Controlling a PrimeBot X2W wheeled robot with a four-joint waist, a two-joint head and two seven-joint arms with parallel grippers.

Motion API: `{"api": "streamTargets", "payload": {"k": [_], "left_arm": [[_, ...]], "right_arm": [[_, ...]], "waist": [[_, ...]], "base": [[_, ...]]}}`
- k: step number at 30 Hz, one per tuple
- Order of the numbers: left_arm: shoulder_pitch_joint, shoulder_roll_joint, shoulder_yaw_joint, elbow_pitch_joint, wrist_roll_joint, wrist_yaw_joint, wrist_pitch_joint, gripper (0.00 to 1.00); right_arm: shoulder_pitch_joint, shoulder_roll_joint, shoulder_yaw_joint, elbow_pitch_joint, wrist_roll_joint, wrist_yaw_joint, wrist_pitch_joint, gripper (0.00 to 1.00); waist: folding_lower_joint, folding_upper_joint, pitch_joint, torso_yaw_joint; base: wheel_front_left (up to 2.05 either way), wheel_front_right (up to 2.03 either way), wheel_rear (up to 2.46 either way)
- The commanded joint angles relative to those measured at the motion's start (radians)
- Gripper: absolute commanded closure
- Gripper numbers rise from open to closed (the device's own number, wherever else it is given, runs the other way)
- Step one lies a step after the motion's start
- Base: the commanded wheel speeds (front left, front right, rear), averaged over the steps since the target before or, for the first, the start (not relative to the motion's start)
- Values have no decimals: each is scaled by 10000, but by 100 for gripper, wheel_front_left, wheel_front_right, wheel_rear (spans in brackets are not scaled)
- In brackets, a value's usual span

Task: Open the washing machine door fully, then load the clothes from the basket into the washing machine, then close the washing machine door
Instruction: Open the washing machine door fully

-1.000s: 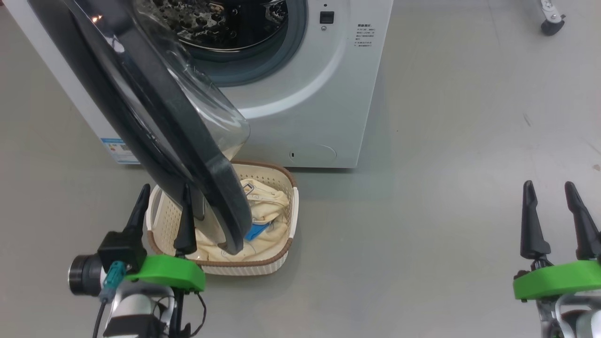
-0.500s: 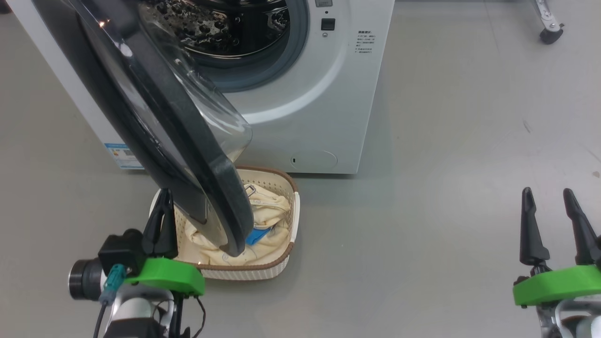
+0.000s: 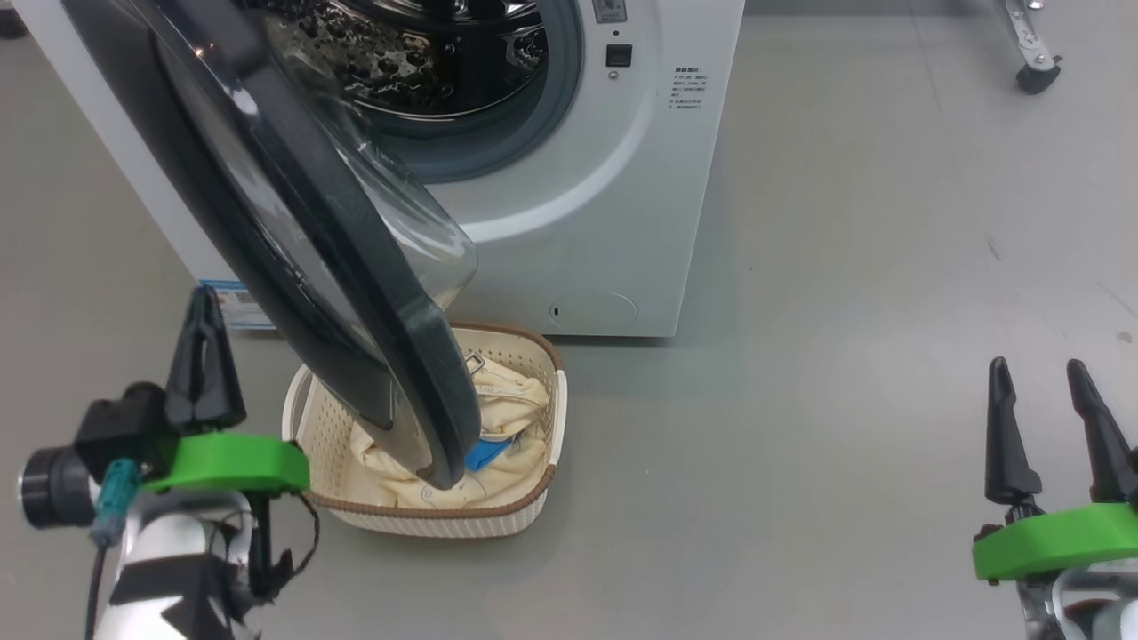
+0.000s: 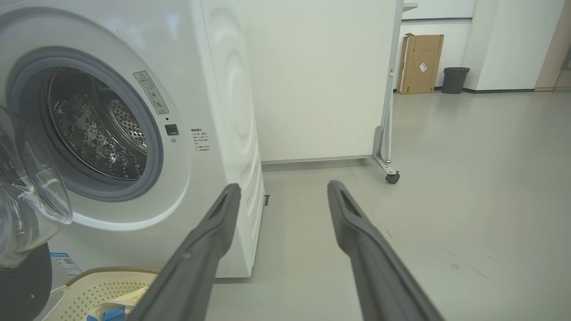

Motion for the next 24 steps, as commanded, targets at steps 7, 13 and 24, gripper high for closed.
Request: {"api": "streamTargets", "payload": {"k": [7, 13, 24], "left_arm": [[-1042, 599, 669, -2499, -72, 347, 602, 100], [-1249, 248, 125, -5138, -343, 371, 1603, 100], [-980, -277, -2340, -6452, -1366, -89, 2854, 100]], "right_arm": [[-98, -114, 104, -356, 3, -29, -13, 0], [-113, -114, 22, -291, 14, -29, -54, 0], [-245, -114, 154, -285, 1, -29, -33, 0]], "waist": [[0, -1, -41, 26], [0, -1, -15, 80], [0, -1, 134, -18]], "base": [[0, 0, 0], [0, 0, 0], [0, 0, 0]]}}
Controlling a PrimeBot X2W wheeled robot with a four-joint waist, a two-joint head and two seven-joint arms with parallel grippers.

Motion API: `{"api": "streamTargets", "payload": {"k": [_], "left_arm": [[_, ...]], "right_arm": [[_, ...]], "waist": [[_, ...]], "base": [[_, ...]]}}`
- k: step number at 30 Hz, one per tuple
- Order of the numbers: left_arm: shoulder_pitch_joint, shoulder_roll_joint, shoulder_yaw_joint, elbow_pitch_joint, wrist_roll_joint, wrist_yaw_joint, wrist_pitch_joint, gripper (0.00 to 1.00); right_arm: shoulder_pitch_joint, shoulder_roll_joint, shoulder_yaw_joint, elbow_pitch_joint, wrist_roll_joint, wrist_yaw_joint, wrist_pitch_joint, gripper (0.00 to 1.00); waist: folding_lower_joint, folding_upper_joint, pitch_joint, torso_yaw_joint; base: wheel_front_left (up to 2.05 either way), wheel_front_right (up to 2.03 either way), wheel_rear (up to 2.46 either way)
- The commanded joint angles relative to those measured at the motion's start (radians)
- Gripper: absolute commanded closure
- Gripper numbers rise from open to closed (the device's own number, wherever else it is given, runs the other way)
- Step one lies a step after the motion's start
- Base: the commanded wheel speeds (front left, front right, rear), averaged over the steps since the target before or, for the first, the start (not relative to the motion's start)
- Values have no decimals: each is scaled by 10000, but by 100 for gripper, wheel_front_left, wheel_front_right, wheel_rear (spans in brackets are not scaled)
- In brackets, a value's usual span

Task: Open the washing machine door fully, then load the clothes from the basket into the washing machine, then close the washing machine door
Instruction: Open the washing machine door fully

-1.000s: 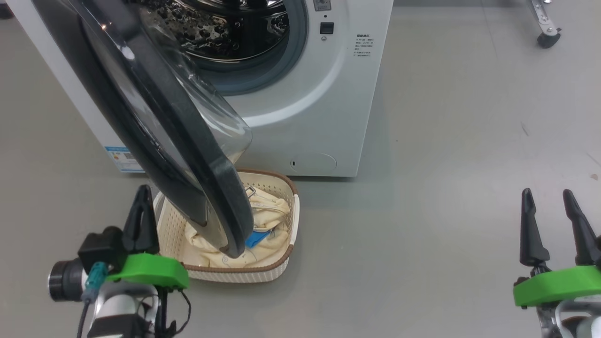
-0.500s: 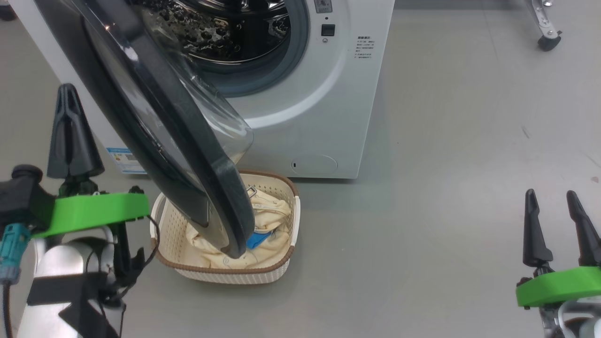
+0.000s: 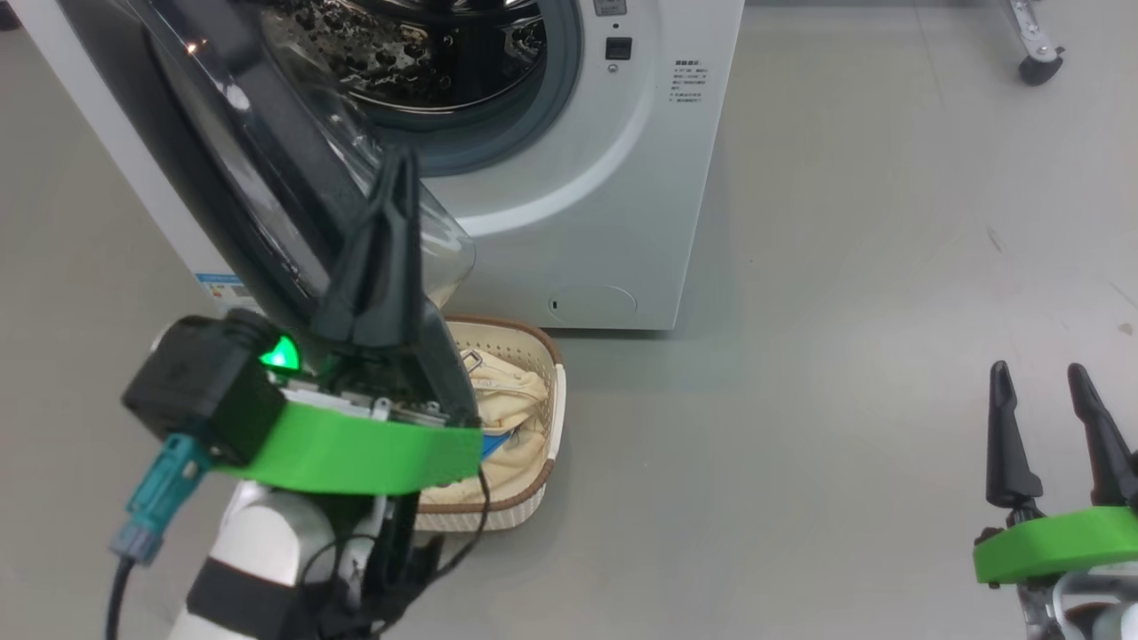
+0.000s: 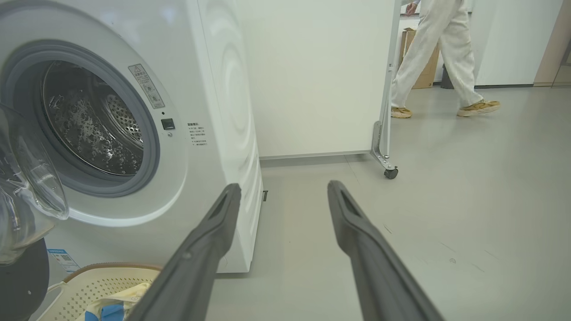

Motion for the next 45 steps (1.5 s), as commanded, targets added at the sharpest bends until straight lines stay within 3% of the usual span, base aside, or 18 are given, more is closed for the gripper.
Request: {"api": "streamTargets", "payload": {"k": [1, 8, 21, 33, 45], "left_arm": [[-201, 53, 85, -284, -101, -71, 81, 100], [-3, -15, -914, 628, -458, -30, -154, 100], [14, -42, -1381, 2858, -867, 175, -1074, 100], [-114, -46, -1242, 4357, -1174, 504, -1609, 100], [43, 20, -1096, 4622, -1309, 746, -1760, 100]], "right_arm": [[-313, -118, 225, -316, 6, -29, -28, 0], [-397, -118, 286, -280, 49, -29, -38, 0], [-461, -118, 298, -162, 54, -29, 19, 0], [-447, -118, 249, -166, 34, -29, 98, 0], [-356, -118, 110, -221, 28, -29, 154, 0]], "waist": [[0, -1, 51, -36], [0, -1, 202, -150], [0, -1, 223, -166], [0, -1, 138, -9], [0, -1, 157, 345]], "base": [[0, 0, 0], [0, 0, 0], [0, 0, 0], [0, 0, 0], [0, 0, 0]]}}
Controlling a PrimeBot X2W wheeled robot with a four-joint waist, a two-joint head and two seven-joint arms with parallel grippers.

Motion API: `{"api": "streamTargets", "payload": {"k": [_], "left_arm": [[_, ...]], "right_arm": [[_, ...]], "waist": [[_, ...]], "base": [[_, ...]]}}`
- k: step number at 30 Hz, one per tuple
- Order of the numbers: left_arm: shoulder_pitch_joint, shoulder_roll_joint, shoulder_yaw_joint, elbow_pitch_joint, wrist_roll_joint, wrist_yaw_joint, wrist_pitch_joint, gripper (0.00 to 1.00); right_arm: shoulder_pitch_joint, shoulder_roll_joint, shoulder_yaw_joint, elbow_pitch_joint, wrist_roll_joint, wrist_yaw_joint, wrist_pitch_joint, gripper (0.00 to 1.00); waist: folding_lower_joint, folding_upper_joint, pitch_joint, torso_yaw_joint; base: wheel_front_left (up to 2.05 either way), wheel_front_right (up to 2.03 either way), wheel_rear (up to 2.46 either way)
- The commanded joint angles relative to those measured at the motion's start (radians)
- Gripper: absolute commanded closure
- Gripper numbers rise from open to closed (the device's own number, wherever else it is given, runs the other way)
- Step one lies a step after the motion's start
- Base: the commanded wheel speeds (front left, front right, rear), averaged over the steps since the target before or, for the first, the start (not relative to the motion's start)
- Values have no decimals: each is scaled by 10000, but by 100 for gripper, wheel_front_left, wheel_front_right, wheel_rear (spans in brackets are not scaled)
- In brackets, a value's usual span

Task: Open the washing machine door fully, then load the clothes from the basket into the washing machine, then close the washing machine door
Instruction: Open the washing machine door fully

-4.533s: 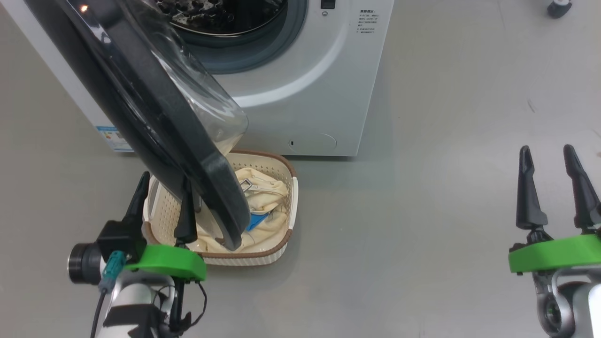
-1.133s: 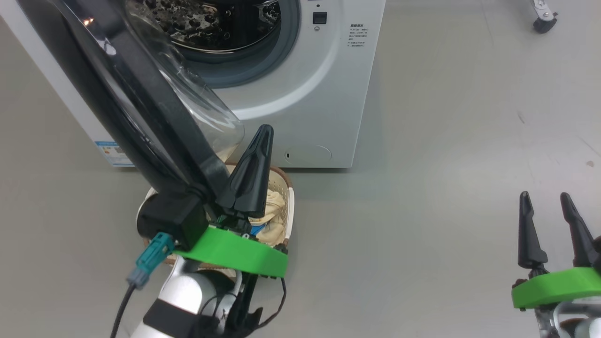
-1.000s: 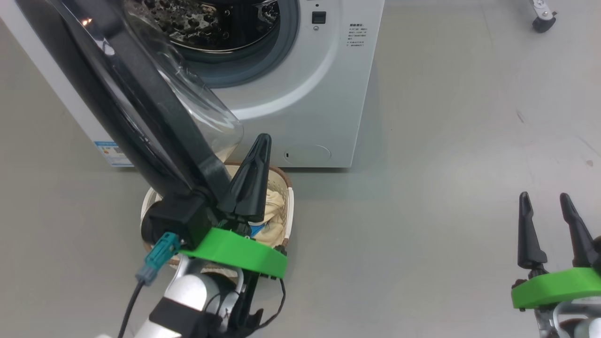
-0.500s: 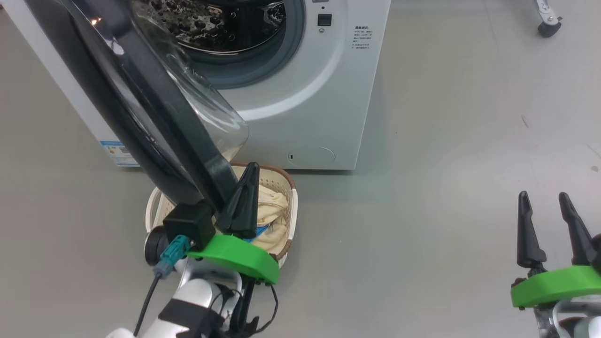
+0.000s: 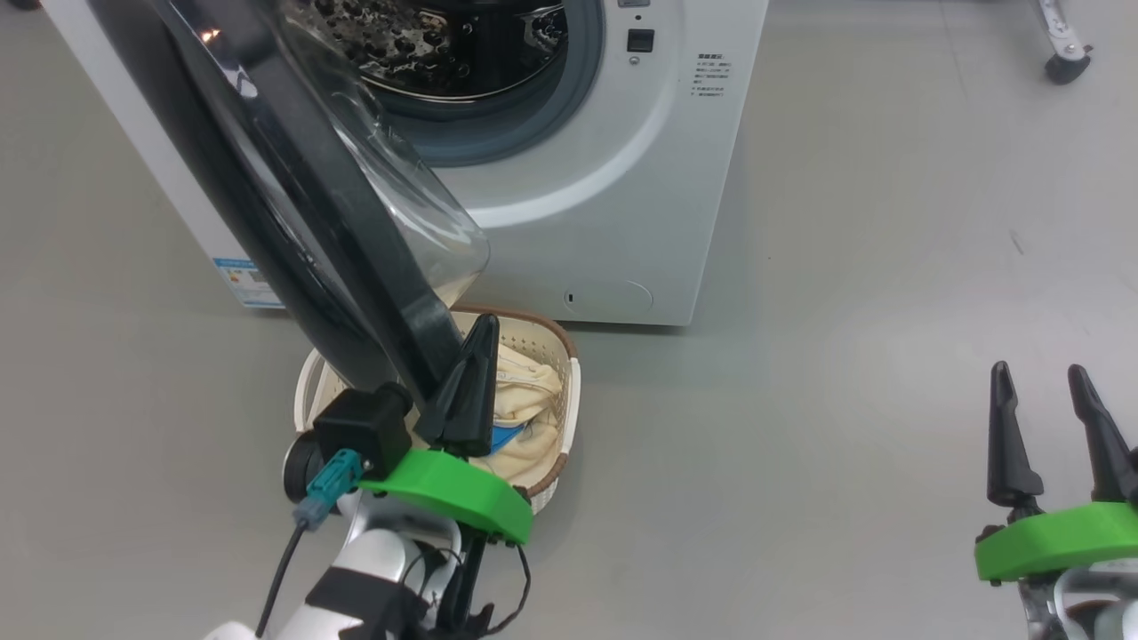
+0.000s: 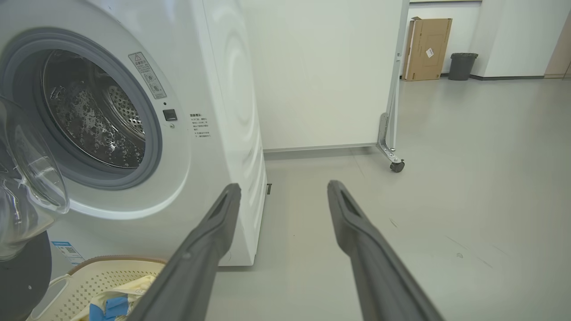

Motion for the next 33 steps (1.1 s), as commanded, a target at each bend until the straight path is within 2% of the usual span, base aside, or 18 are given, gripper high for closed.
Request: {"api": "streamTargets", "payload": {"k": [1, 19, 33], "left_arm": [[-223, 157, 515, -268, -65, 127, -96, 100], [51, 567, 571, -753, 165, 553, -156, 100], [603, 1416, 949, -1333, 495, 1134, -41, 100]], "right_arm": [[-273, -118, 140, -380, -5, -29, 54, 0], [-362, -118, -59, -362, -122, -29, 112, 0], [-523, -118, -122, -238, -200, -29, 171, 0]], "waist": [[0, 0, 40, 135], [0, 0, 125, 1532], [0, 0, 270, 2512]], "base": [[0, 0, 0], [0, 0, 0], [0, 0, 0]]}}
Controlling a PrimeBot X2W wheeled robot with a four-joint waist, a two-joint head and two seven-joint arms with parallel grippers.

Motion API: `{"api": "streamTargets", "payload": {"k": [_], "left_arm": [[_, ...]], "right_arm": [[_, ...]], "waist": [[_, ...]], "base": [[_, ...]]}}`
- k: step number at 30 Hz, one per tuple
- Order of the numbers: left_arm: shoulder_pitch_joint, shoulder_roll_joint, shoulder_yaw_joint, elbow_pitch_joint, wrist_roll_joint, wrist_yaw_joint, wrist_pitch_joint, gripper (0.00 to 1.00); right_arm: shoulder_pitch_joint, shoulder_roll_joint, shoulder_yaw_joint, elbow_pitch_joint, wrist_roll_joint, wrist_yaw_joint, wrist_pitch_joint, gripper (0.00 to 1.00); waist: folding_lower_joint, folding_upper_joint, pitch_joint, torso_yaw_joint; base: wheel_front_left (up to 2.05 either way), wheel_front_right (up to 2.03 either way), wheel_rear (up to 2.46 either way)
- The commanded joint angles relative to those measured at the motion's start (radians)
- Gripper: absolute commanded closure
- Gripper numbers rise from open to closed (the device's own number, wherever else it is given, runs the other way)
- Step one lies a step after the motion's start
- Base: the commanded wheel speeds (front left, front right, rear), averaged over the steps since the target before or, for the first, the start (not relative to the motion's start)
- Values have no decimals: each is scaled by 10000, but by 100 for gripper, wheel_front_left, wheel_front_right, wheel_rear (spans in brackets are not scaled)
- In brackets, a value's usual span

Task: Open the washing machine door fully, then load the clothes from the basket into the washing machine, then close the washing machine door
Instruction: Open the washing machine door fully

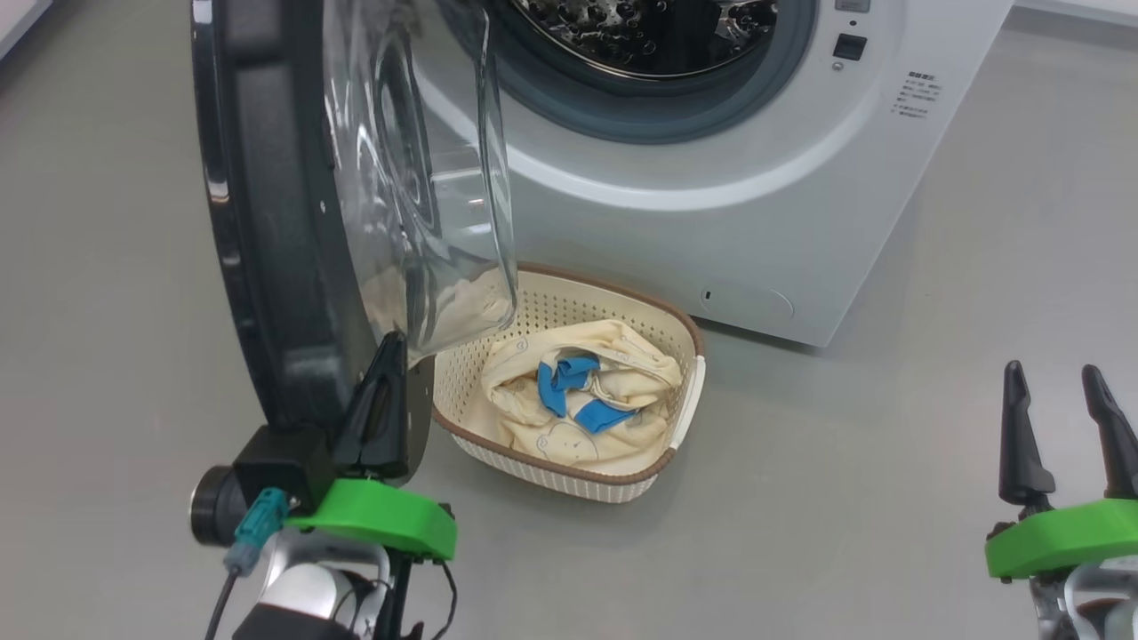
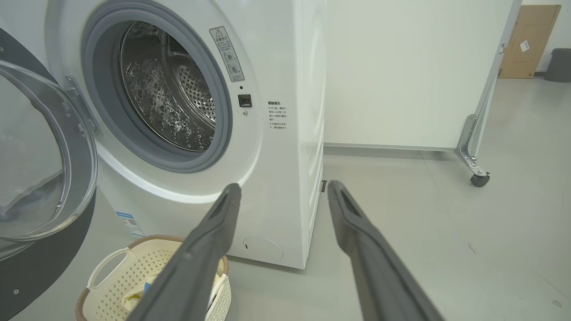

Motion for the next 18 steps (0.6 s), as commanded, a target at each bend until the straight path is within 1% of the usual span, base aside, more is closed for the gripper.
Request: {"api": "streamTargets", "payload": {"k": [1, 11, 18], "left_arm": [[-145, 344, 600, -349, 89, 203, 9, 100], [138, 815, 1477, -278, -143, 665, -262, 100], [80, 1284, 2130, 253, -377, 724, -451, 100]], "right_arm": [[-476, -122, 130, -271, -91, -29, 11, 0], [-563, -122, 86, -332, -165, -29, 110, 0], [-622, -122, 68, -339, -209, -29, 176, 0]], "waist": [[0, -1, 30, 74], [0, -1, 133, 239], [0, -1, 150, 196]], "base": [[0, 0, 0], [0, 0, 0], [0, 0, 0]]}}
